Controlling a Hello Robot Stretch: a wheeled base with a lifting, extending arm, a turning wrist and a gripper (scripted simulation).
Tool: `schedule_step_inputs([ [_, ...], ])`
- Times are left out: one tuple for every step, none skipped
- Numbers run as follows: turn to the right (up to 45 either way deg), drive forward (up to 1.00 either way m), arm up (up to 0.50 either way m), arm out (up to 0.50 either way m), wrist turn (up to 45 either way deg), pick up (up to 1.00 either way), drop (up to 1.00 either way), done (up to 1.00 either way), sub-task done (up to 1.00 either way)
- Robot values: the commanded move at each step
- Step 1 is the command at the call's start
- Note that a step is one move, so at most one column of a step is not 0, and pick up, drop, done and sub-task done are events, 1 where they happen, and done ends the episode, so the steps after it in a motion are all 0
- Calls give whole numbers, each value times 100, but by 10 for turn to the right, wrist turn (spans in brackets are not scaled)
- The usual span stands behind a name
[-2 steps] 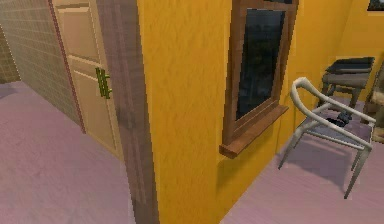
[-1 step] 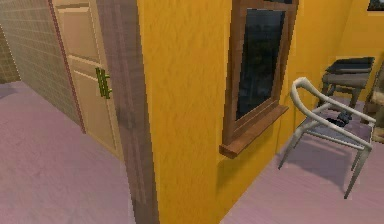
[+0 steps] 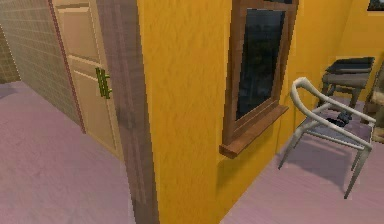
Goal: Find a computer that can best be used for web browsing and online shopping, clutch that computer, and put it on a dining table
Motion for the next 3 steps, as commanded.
schedule_step_inputs([
  [0,0,0,0,240,0,0,0,0],
  [0,0,-30,0,0,0,0,0,0],
  [0,0,0,0,0,100,0,0,0],
])
